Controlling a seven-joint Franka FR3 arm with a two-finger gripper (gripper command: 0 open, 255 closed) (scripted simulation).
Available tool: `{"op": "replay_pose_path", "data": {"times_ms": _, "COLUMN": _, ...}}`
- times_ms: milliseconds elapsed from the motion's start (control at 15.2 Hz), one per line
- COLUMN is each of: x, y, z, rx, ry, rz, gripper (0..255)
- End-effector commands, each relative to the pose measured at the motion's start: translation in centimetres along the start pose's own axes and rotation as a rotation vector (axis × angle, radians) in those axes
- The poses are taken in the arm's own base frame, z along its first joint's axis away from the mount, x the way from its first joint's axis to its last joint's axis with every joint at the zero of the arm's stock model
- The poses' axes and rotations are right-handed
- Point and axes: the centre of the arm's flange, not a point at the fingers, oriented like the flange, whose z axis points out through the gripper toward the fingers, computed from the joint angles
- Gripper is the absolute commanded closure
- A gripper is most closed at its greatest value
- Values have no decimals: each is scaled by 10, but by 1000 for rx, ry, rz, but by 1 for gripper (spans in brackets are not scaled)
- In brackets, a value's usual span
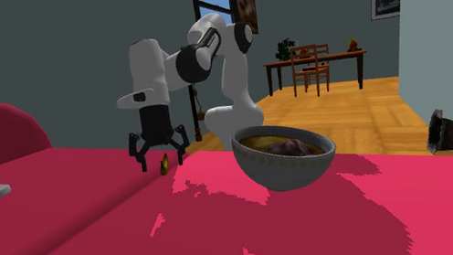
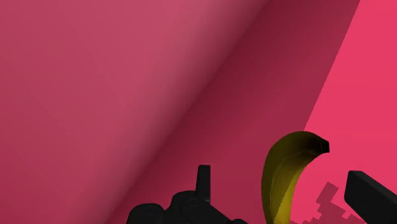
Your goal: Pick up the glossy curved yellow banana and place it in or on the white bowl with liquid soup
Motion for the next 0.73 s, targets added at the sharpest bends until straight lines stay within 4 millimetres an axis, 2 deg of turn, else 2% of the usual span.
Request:
{"op": "replay_pose_path", "data": {"times_ms": 0, "x": 0, "y": 0, "z": 1, "rx": 0, "ry": 0, "rz": 0, "gripper": 0}}
{"op": "replay_pose_path", "data": {"times_ms": 264, "x": 0, "y": 0, "z": 1, "rx": 0, "ry": 0, "rz": 0, "gripper": 0}}
{"op": "replay_pose_path", "data": {"times_ms": 330, "x": 0, "y": 0, "z": 1, "rx": 0, "ry": 0, "rz": 0, "gripper": 255}}
{"op": "replay_pose_path", "data": {"times_ms": 660, "x": 0, "y": 0, "z": 0, "rx": 0, "ry": 0, "rz": 0, "gripper": 255}}
